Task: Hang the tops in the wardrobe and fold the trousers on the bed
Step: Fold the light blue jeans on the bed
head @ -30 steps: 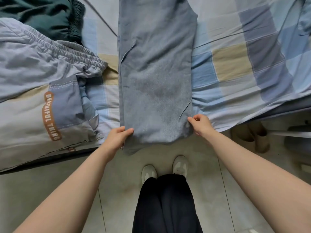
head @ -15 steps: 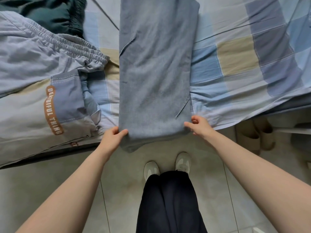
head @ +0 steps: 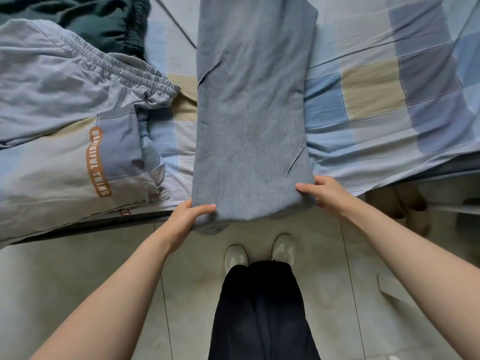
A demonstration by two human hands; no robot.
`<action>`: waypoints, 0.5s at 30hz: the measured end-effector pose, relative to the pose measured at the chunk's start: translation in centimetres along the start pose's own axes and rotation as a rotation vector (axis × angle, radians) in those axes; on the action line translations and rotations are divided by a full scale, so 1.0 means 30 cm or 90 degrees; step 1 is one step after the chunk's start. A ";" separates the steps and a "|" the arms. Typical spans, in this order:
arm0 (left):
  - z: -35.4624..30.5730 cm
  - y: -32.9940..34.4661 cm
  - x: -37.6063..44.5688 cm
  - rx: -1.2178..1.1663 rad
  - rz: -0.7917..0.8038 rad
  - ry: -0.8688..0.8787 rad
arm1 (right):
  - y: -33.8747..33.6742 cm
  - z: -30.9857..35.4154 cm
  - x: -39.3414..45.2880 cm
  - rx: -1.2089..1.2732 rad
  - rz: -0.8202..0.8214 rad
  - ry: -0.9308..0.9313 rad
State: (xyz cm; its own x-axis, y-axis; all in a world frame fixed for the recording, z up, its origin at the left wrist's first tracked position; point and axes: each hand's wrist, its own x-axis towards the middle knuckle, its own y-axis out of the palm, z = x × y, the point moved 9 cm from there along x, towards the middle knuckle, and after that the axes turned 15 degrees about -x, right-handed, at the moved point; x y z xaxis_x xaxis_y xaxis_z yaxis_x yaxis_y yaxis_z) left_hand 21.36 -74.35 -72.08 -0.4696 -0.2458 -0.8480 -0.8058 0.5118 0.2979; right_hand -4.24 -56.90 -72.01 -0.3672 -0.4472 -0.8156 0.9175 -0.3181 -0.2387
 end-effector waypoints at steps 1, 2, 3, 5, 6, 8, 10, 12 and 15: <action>0.007 0.010 -0.018 0.000 0.004 0.003 | -0.016 0.013 -0.025 0.059 0.004 -0.014; 0.011 0.023 -0.043 0.000 0.006 0.006 | -0.033 0.016 -0.052 0.135 0.015 -0.017; 0.017 0.033 -0.063 0.004 0.008 0.009 | -0.044 0.016 -0.080 0.206 0.027 -0.017; 0.024 0.065 -0.111 0.032 0.022 0.014 | -0.062 0.007 -0.145 0.285 0.056 -0.025; 0.027 0.087 -0.139 0.055 0.030 0.010 | -0.060 -0.015 -0.176 0.305 0.074 -0.022; 0.045 0.124 -0.190 0.112 0.037 -0.013 | -0.039 -0.083 -0.236 0.259 0.108 0.007; 0.075 0.133 -0.229 0.183 0.012 -0.034 | -0.012 -0.144 -0.280 0.146 0.132 0.037; 0.114 0.136 -0.273 0.220 -0.017 -0.045 | -0.048 -0.166 -0.310 0.095 0.081 0.052; 0.167 0.137 -0.331 0.126 -0.076 -0.047 | -0.108 -0.193 -0.328 0.161 -0.023 0.091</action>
State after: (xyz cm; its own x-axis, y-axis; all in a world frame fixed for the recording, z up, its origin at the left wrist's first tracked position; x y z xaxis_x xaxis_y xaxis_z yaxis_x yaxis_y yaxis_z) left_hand 24.51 -65.68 -64.63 -0.3426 -0.2574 -0.9036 -0.7640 0.6360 0.1085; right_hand -2.72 -46.63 -66.27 -0.3566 -0.3150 -0.8795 0.8307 -0.5377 -0.1442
